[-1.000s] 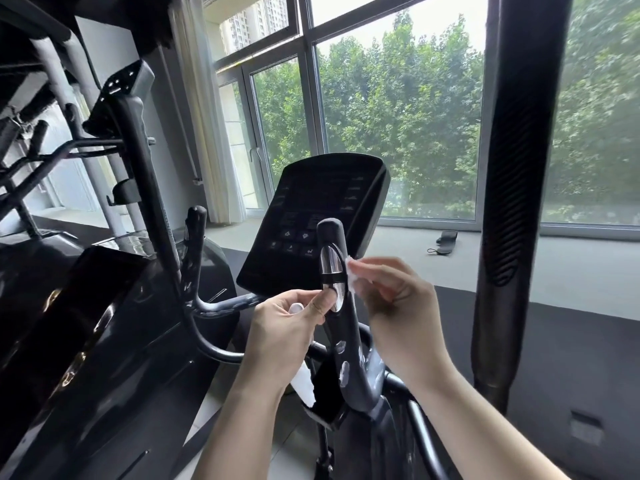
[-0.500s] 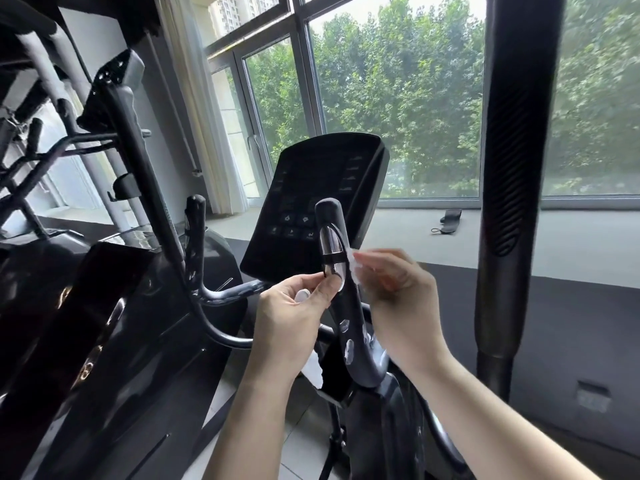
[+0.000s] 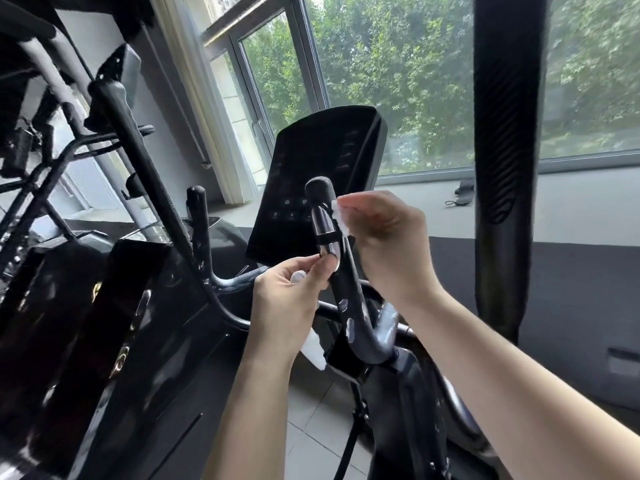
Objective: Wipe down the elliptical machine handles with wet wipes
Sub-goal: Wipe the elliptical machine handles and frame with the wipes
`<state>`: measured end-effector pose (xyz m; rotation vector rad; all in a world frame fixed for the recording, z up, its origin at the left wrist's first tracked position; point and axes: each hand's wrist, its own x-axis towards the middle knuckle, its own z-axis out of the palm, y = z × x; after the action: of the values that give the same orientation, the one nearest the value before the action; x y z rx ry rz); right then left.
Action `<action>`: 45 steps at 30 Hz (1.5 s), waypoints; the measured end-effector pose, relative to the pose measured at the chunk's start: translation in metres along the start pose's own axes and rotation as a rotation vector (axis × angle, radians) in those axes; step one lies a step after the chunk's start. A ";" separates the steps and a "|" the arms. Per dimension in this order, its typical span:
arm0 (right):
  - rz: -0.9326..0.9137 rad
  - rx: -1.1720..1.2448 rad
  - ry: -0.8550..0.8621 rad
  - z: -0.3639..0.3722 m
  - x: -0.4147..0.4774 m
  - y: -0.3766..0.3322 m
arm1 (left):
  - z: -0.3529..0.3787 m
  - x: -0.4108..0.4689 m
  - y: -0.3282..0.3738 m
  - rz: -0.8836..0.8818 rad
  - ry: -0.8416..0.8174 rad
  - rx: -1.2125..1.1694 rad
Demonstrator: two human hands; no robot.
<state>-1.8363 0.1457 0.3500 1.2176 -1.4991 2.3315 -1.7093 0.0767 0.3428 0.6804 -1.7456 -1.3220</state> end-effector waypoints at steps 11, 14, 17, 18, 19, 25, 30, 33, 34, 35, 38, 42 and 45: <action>-0.025 -0.116 -0.028 -0.024 -0.078 0.035 | 0.003 0.001 -0.004 -0.044 0.036 -0.042; 0.057 -0.073 -0.006 -0.019 -0.057 0.029 | 0.003 0.001 -0.003 -0.057 0.051 -0.041; 0.033 -0.037 0.013 -0.009 -0.025 0.012 | 0.002 0.001 -0.004 -0.064 0.038 -0.045; -0.018 -0.038 0.011 -0.006 -0.017 0.008 | 0.001 0.000 -0.004 -0.057 0.026 -0.045; -0.052 -0.033 0.008 -0.004 -0.011 0.005 | 0.000 0.000 -0.004 -0.049 0.018 -0.039; -0.019 0.026 0.009 0.000 -0.006 0.006 | 0.002 0.001 -0.006 -0.043 0.008 -0.048; -0.039 -0.030 -0.015 -0.006 -0.020 0.022 | 0.001 0.004 -0.010 -0.057 0.015 -0.072; -0.094 -0.064 -0.047 -0.011 -0.035 0.030 | 0.000 0.005 -0.011 -0.054 0.006 -0.070; -0.118 -0.096 -0.059 -0.014 -0.040 0.032 | 0.000 0.004 -0.011 -0.055 -0.001 -0.070; -0.140 -0.140 -0.072 -0.017 -0.045 0.034 | 0.000 0.004 -0.011 -0.053 -0.009 -0.067; -0.187 -0.287 -0.134 -0.031 -0.065 0.040 | 0.001 0.002 -0.009 -0.044 -0.019 -0.055; -0.126 -0.369 -0.189 -0.042 -0.078 0.036 | 0.000 0.003 -0.009 -0.033 -0.034 -0.059; -0.076 -0.345 -0.109 -0.034 -0.060 0.021 | -0.004 0.002 -0.015 -0.048 -0.048 -0.072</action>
<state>-1.8254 0.1810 0.2886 1.2965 -1.7626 1.8830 -1.7078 0.0682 0.3298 0.6590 -1.7198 -1.4378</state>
